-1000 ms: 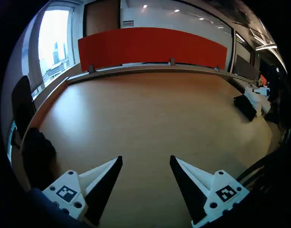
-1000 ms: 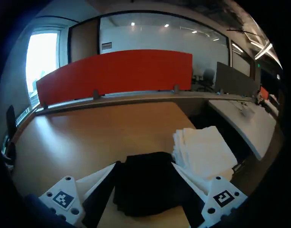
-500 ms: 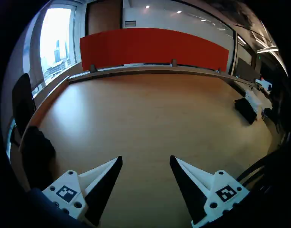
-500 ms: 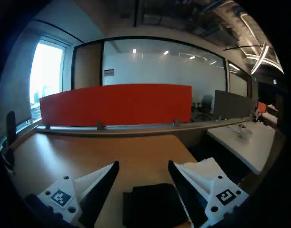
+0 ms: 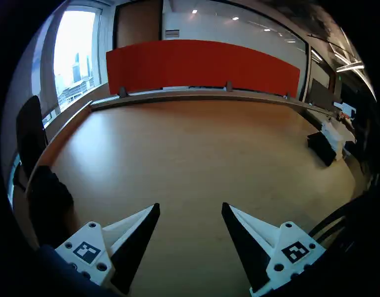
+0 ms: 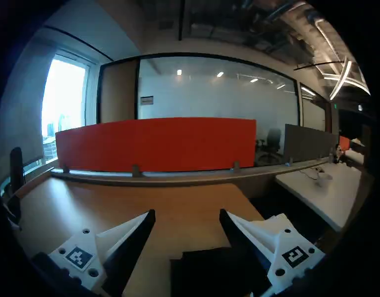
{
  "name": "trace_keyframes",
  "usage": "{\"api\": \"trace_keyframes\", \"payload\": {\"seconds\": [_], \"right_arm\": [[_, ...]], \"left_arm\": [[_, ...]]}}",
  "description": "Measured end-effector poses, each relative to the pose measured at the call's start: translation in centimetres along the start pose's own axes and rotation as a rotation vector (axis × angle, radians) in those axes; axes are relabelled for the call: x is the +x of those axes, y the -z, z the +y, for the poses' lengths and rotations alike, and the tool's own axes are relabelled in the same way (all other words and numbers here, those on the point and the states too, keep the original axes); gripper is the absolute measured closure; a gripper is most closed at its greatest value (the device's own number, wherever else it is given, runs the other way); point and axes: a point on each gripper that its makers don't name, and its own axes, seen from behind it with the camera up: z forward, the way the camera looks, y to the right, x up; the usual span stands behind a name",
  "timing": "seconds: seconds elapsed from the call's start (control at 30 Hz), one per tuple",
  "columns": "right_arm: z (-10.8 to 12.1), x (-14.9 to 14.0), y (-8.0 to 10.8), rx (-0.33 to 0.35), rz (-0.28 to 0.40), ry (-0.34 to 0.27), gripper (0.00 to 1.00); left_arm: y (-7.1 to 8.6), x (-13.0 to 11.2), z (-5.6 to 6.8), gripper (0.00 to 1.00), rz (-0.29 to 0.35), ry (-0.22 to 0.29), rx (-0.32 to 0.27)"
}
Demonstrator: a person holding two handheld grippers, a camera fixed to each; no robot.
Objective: Fold towel
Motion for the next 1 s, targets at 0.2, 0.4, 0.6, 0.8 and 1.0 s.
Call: {"api": "trace_keyframes", "payload": {"seconds": [0.2,0.4,0.6,0.8,1.0], "right_arm": [[-1.2,0.9,0.0,0.015,0.011,0.01,0.0],[-2.5,1.5,0.1,0.028,0.012,0.015,0.0],[-4.1,2.4,0.2,0.041,0.02,0.014,0.0],[-5.9,3.2,0.3,0.054,0.033,0.02,0.0],[-8.1,4.0,0.4,0.064,0.046,0.011,0.0]], "left_arm": [[-0.2,1.5,-0.4,0.08,0.036,0.014,-0.001],[-0.5,4.3,-1.2,0.08,0.1,0.019,0.015],[-1.0,7.9,-1.7,0.07,0.176,0.027,0.015],[-1.4,11.5,-2.7,0.08,0.253,0.037,0.03],[-1.5,15.4,-3.9,0.07,0.341,0.047,0.049]]}}
